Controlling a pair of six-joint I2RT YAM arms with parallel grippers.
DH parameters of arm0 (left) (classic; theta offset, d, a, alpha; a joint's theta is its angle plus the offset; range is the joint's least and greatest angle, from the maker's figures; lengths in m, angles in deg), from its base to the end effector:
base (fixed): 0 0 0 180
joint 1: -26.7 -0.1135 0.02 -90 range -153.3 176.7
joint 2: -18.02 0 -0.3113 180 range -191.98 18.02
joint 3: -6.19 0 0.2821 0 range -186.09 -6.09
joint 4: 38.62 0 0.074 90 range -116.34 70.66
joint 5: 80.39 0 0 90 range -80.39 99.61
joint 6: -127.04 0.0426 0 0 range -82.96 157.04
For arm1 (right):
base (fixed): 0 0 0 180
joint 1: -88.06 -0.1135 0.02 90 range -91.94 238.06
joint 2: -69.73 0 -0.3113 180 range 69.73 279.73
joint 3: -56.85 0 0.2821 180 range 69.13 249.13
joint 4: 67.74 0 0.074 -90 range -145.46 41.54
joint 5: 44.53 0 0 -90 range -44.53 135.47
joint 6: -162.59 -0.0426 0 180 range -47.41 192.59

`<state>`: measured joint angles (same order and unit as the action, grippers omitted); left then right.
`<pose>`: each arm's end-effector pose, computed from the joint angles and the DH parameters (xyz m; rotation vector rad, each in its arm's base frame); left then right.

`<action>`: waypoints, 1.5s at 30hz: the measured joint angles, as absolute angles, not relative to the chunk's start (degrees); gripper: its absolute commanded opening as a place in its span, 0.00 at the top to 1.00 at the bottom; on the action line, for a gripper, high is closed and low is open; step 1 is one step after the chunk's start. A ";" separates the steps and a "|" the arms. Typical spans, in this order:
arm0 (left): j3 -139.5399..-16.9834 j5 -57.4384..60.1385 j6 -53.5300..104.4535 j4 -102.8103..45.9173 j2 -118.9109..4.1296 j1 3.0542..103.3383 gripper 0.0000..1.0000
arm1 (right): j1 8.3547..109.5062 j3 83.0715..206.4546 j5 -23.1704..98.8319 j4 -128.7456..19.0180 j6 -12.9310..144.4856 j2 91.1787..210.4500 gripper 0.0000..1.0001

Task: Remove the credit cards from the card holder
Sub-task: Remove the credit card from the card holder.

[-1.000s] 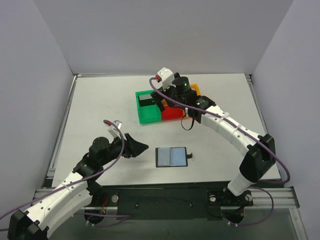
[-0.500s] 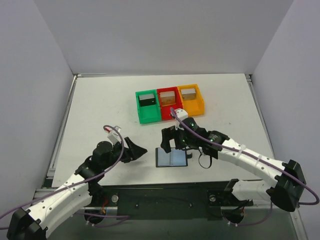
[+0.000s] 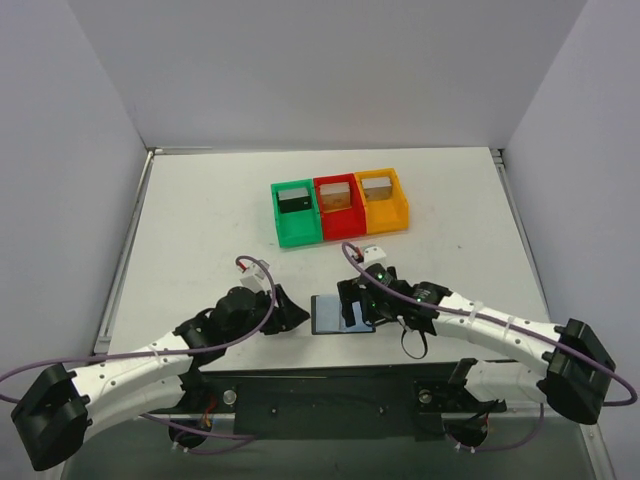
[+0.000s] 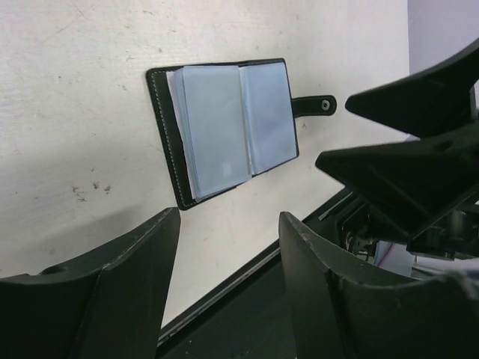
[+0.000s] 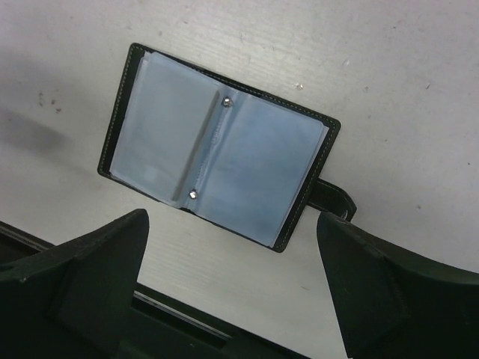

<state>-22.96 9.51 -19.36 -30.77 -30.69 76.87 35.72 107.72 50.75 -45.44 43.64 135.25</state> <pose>0.1177 -0.1413 0.1993 -0.1215 2.2538 -1.1010 0.1601 0.2010 0.2555 -0.4141 2.2613 0.6668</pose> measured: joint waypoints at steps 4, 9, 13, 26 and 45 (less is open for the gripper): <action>-22.96 11.79 -20.32 -30.77 -30.98 76.87 0.48 | 32.46 108.57 54.18 -44.32 43.10 139.23 0.25; -22.41 12.68 -21.48 -34.03 -32.86 76.87 0.71 | 30.37 112.85 55.84 -44.52 42.72 145.68 0.32; -22.43 12.66 -21.52 -38.00 -40.24 76.89 0.81 | 29.29 115.30 55.97 -45.31 42.35 148.95 0.33; -23.61 12.33 -22.51 -45.48 -53.58 76.85 0.97 | 24.97 120.98 56.28 -46.36 40.87 159.47 0.35; -20.16 12.14 -25.66 -52.58 -51.39 76.85 1.00 | 24.27 121.40 59.86 -45.61 37.74 164.23 0.70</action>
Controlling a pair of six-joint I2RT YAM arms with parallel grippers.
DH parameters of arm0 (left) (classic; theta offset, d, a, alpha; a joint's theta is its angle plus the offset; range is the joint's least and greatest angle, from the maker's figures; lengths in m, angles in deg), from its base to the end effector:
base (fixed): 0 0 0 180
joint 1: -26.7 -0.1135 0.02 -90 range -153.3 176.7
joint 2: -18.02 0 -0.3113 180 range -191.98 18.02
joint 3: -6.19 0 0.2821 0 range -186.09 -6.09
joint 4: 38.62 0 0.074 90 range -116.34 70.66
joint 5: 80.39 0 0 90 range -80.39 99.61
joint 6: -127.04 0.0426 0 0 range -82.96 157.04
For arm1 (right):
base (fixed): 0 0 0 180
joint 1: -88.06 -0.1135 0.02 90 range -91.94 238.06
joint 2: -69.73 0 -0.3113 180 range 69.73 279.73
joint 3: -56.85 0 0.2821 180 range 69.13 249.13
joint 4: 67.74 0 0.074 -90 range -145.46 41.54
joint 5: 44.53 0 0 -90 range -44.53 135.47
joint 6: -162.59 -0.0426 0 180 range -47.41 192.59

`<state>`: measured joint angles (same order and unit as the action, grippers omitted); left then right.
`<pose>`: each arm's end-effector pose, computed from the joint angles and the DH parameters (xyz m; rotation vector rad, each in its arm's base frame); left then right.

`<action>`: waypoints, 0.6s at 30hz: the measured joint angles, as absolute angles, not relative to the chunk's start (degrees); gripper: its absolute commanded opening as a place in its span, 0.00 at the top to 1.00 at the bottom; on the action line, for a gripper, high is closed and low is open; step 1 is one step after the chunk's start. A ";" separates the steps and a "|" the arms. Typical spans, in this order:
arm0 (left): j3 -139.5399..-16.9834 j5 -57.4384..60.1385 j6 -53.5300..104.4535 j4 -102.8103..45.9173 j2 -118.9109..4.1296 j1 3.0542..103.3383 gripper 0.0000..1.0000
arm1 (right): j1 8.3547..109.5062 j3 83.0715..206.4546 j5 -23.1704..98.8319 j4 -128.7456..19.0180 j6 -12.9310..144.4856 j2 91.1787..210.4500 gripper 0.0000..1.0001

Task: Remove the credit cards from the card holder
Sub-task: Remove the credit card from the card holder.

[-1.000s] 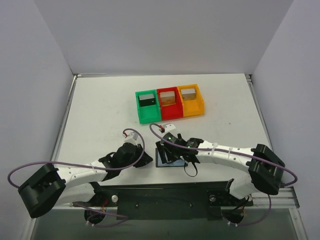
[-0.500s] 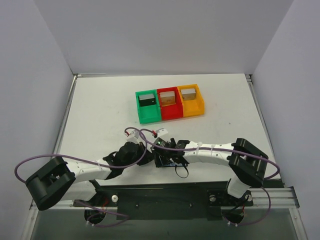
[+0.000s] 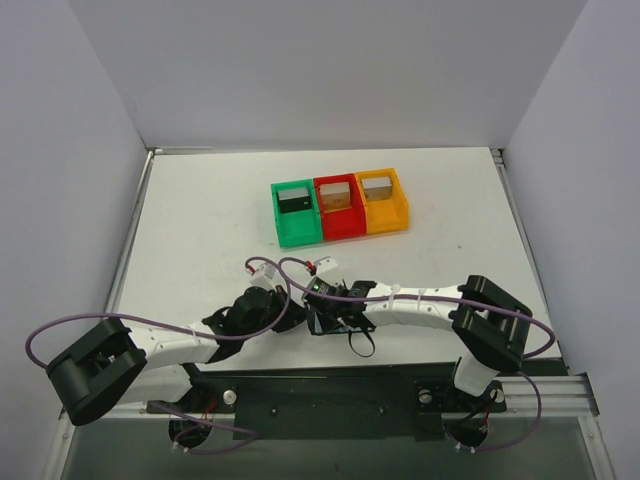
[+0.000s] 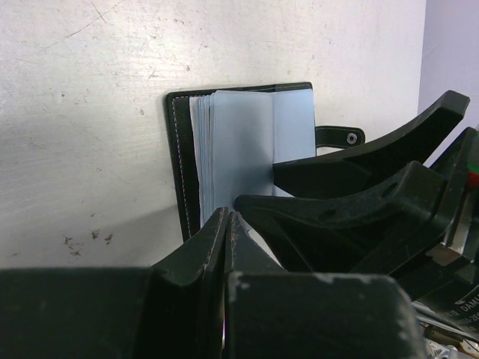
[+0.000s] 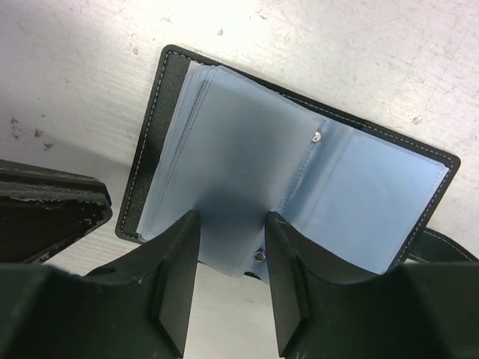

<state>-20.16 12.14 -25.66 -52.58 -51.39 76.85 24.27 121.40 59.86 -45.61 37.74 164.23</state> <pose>0.1414 -0.1665 0.1556 -0.2801 2.2753 -1.0948 0.1684 0.3180 0.1921 -0.5178 2.4387 0.4440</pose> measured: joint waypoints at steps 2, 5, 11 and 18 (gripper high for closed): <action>-20.16 12.11 -25.72 -52.78 -51.39 76.85 1.00 | 24.27 121.40 60.39 -45.18 37.46 164.12 0.73; -20.16 12.09 -25.74 -52.95 -51.39 76.85 1.00 | 24.29 121.25 60.94 -44.52 36.71 163.79 0.75; -20.16 11.76 -25.70 -53.61 -51.81 76.85 1.00 | 24.33 119.30 62.05 -43.25 35.45 161.48 0.53; -21.29 10.50 -25.33 -55.36 -57.71 76.85 1.00 | 24.05 118.32 63.51 -41.90 35.12 157.50 0.27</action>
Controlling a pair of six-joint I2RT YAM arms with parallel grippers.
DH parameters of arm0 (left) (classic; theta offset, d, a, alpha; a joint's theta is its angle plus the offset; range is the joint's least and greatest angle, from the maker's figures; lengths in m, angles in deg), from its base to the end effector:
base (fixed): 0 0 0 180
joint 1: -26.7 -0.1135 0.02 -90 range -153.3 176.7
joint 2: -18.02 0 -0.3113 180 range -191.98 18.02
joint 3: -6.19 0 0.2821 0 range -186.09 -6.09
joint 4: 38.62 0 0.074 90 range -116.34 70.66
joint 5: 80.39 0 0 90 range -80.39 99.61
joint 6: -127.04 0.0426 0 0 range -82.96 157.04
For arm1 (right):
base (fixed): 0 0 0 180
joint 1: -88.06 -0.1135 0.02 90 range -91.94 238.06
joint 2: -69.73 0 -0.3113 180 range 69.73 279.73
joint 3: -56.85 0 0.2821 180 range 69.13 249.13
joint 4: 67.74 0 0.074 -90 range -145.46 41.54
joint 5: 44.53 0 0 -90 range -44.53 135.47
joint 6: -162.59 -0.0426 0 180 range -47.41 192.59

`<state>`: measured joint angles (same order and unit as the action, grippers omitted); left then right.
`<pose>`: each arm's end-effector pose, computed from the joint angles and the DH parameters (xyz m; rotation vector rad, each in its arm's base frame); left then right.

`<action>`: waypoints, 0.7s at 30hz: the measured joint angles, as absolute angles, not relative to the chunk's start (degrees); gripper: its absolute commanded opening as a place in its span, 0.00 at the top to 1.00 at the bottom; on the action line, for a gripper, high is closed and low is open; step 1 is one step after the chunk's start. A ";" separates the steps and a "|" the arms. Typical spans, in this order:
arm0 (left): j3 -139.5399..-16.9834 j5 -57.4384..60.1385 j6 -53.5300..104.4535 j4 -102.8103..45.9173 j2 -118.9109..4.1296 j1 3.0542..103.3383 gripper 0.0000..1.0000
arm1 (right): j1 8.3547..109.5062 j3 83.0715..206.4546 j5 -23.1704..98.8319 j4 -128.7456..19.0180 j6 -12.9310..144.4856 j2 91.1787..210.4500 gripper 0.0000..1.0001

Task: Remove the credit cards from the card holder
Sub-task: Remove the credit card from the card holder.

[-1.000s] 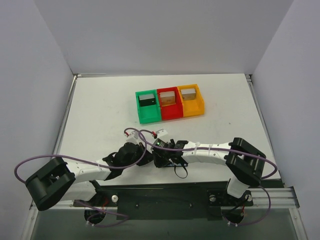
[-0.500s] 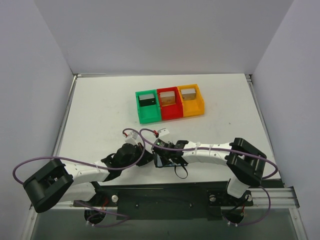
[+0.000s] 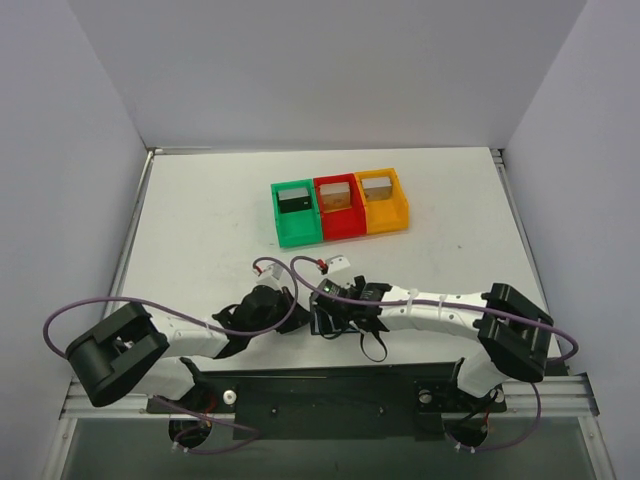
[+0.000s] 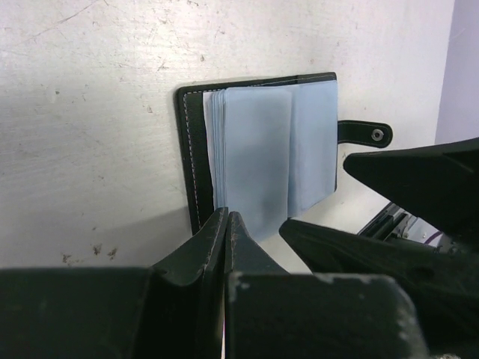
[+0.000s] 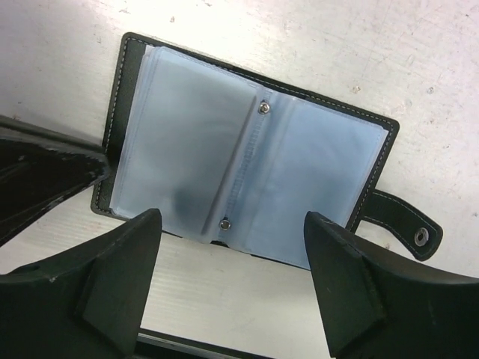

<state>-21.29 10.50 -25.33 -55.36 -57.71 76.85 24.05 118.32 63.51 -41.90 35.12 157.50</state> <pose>0.1482 -0.1765 0.1438 -0.2595 2.3286 -1.0808 0.1569 0.2918 0.2092 -0.4340 2.4234 0.4059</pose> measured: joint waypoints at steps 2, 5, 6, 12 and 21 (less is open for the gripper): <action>-21.71 10.37 -25.33 -56.21 -59.50 76.85 1.00 | 23.85 118.60 63.69 -41.79 35.27 157.41 0.25; -22.21 10.39 -25.33 -56.93 -61.25 76.85 1.00 | 23.83 119.54 63.67 -41.44 35.53 157.67 0.24; -22.28 10.39 -25.31 -57.06 -61.55 76.85 1.00 | 23.83 119.91 63.67 -41.46 35.60 157.85 0.24; -23.24 10.41 -25.20 -57.50 -63.59 76.78 1.00 | 23.83 121.44 63.43 -41.79 35.71 160.56 0.23; -24.14 11.44 -25.11 -56.45 -64.35 76.78 1.00 | 23.83 122.06 62.97 -42.27 34.86 164.25 0.24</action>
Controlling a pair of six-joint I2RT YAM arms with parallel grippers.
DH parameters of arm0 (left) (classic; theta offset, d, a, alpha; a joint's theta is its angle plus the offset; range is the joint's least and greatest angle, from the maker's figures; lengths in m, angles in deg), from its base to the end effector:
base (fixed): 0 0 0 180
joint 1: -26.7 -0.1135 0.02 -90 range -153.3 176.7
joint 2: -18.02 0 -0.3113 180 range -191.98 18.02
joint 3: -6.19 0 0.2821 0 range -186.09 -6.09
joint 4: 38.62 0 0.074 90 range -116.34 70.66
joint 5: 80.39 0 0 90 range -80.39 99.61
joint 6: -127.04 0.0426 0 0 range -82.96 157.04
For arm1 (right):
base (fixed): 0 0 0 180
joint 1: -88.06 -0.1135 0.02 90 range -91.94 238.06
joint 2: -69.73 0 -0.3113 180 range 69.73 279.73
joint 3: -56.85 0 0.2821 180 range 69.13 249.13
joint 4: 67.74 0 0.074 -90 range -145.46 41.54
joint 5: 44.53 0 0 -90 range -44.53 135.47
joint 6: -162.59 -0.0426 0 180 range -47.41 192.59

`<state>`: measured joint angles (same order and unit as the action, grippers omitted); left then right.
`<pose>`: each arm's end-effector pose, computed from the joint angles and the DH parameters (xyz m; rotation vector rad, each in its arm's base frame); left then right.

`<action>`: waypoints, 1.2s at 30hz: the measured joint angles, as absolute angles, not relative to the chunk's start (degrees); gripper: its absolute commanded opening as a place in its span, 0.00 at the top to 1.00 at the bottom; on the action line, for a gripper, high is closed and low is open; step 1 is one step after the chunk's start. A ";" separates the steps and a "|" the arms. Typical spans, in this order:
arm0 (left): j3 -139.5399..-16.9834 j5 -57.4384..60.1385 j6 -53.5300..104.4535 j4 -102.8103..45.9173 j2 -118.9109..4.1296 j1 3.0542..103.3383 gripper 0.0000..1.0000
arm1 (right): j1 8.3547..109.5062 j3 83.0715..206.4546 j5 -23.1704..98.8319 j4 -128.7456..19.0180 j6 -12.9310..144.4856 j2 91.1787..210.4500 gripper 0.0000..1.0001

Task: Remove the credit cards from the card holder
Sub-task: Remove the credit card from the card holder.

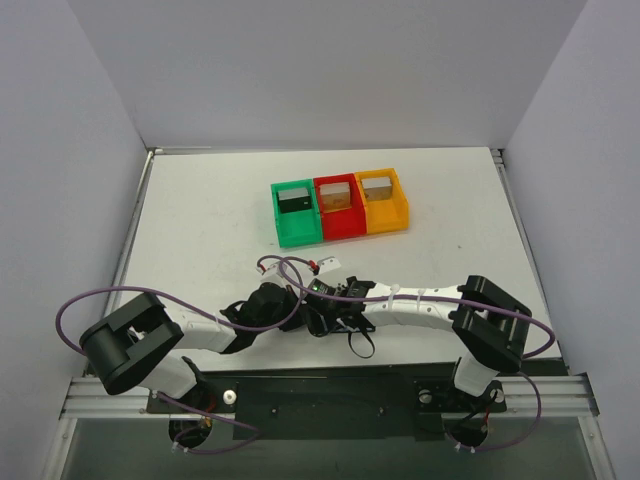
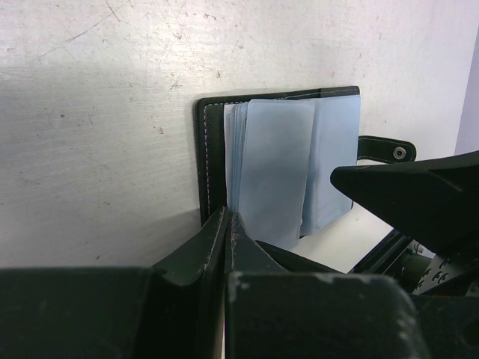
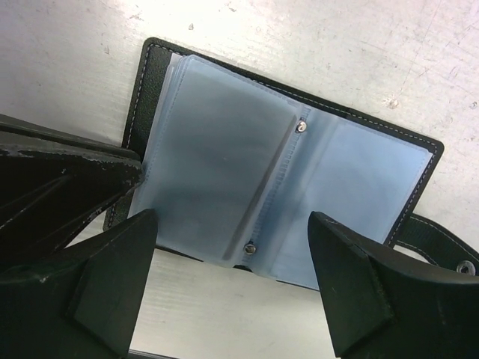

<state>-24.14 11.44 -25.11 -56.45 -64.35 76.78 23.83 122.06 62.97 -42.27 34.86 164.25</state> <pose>0.1606 -0.1898 0.1341 -0.2701 2.3631 -1.0240 0.1666 0.3156 0.1921 -0.4540 2.4610 0.3742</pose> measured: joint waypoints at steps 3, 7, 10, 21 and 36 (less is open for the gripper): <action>-24.16 11.92 -25.13 -56.25 -64.33 76.78 1.00 | 23.85 122.06 62.97 -42.36 34.33 164.28 0.25; -24.16 12.16 -25.13 -56.17 -64.33 76.78 1.00 | 24.27 121.97 62.99 -42.38 33.54 164.28 0.27; -24.16 12.18 -25.15 -56.14 -64.33 76.78 1.00 | 24.66 121.27 62.95 -42.84 33.13 163.86 0.30; -24.16 12.27 -25.31 -56.14 -64.42 76.78 1.00 | 26.26 117.99 64.04 -41.35 32.17 160.19 0.32; -24.16 12.25 -25.35 -56.71 -64.86 76.78 1.00 | 27.02 118.27 66.40 -35.80 33.94 147.51 0.24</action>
<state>-24.16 12.25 -25.35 -56.71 -64.86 76.78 27.02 118.27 66.40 -35.80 33.94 147.51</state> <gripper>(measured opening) 0.078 0.738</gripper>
